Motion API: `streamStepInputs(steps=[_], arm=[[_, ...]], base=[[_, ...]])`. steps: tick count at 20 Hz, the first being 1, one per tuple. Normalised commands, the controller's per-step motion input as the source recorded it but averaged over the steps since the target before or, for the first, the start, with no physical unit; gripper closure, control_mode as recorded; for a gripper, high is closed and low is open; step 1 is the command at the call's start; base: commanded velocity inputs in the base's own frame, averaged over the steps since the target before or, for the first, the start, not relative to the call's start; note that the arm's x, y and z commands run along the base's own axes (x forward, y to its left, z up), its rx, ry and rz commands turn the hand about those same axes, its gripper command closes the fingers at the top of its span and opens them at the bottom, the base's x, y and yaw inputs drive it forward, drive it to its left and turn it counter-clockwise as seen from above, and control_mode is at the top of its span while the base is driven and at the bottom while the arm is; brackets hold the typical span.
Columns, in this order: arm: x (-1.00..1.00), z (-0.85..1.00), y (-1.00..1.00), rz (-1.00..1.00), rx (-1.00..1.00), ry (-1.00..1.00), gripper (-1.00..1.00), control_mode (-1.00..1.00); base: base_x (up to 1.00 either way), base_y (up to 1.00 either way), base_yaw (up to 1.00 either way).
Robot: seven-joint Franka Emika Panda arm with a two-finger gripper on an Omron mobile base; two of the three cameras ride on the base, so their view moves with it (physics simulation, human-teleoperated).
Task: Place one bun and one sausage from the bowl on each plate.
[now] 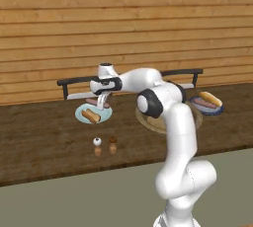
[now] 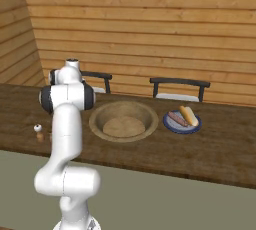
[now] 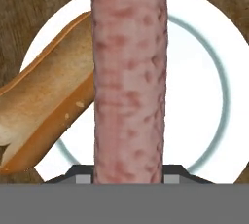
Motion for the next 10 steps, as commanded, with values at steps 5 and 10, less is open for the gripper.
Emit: streamStepInputs(steps=[5,10], arm=[[0.1,-0.25,0.09,0.0,0.0,0.05,1.0,-1.0],[0.08,-0.15,0.13,0.0,0.0,0.03,1.0,-1.0]], base=[[0.0,0.0,0.0],[0.0,0.0,0.0]])
